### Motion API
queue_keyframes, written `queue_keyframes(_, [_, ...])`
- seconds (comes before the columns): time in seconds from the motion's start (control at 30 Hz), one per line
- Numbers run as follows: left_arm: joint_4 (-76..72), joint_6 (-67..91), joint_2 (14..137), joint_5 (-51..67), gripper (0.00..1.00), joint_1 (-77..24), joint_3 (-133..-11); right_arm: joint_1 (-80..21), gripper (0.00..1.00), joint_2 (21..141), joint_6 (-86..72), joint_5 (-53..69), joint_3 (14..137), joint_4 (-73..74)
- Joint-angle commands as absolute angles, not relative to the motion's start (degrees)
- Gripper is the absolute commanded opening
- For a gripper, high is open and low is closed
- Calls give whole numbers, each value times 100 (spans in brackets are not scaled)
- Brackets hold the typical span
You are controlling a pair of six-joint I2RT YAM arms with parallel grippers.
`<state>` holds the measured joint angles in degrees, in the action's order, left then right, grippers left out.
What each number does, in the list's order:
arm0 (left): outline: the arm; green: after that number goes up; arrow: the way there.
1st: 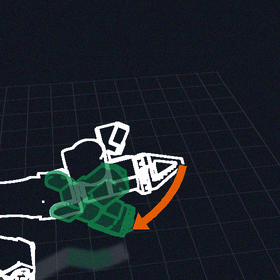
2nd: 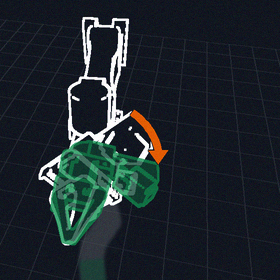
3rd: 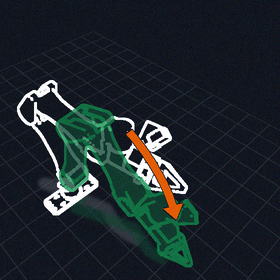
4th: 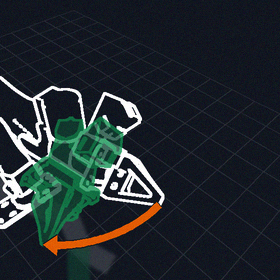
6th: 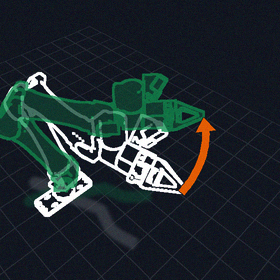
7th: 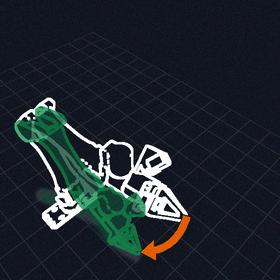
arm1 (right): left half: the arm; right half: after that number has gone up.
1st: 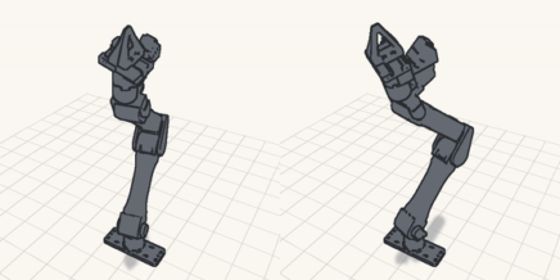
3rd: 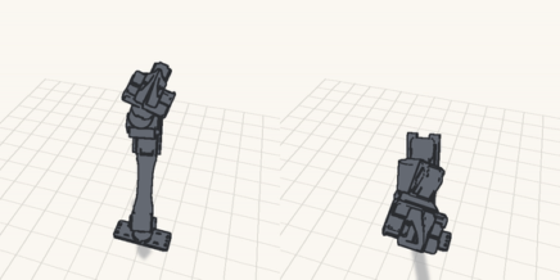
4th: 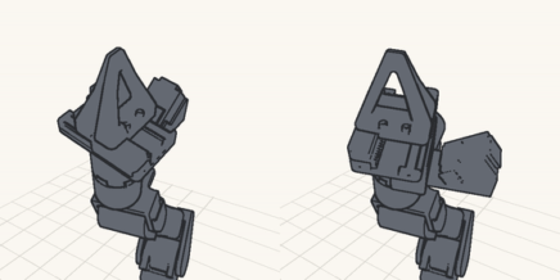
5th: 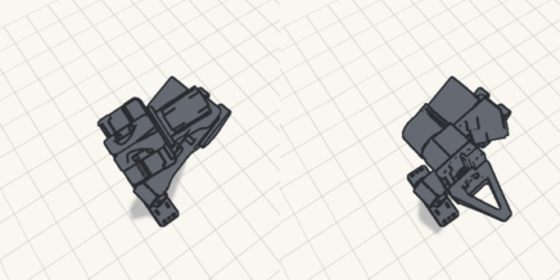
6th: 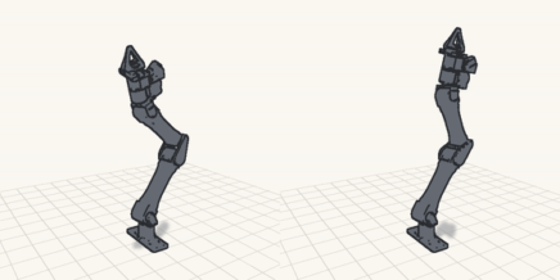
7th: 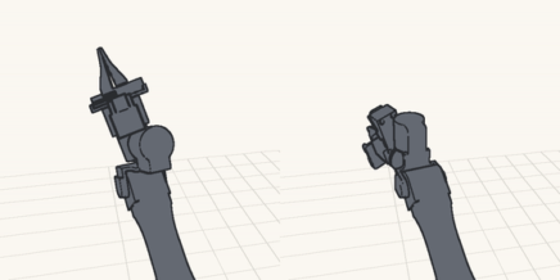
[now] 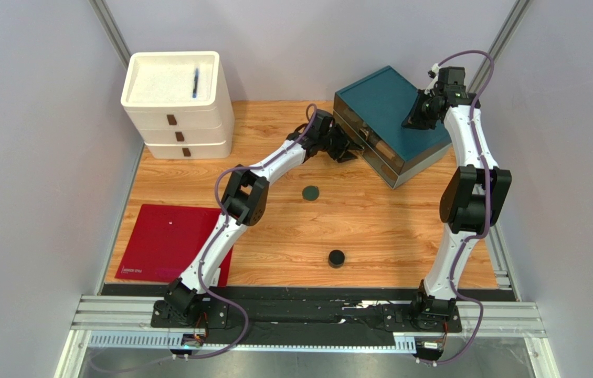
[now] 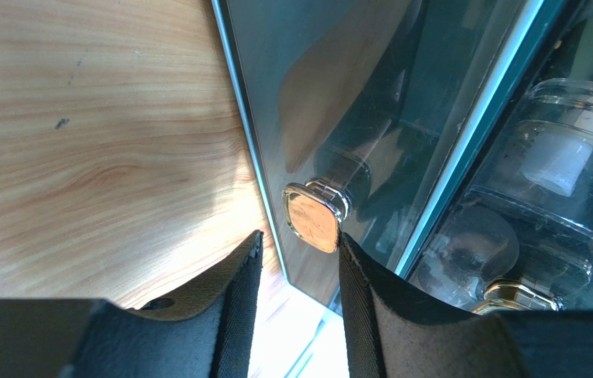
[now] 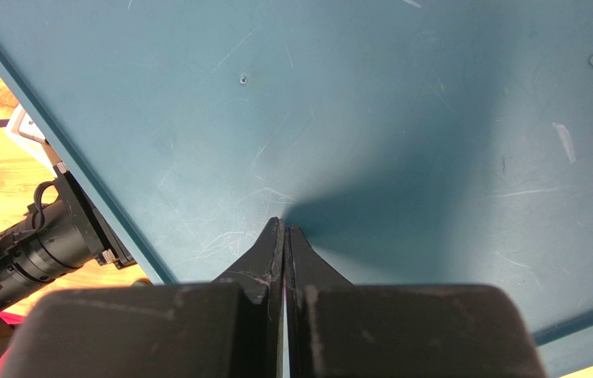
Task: Organize the makeup
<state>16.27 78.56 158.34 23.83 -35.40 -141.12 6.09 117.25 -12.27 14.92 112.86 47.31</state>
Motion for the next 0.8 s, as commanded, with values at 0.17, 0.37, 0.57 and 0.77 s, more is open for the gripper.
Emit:
queue_keyframes(0.17, [1934, 8288, 15917, 2136, 31, -3533, -14449, 712, 0, 11988, -1107, 1072, 10916, 5502])
queue_keyframes(0.37, [2038, 8376, 15917, 2118, 26, -3367, -14519, 712, 0, 11962, -1107, 1055, 10890, 5493])
queue_keyframes(0.57, [2705, 8105, 15838, 2162, 24, -3208, -14511, 712, 0, 11971, -1099, 1063, 10872, 5484])
queue_keyframes(0.77, [2936, 7708, 15522, 2171, 24, -3094, -13958, 712, 0, 11953, -1107, 1055, 10863, 5484])
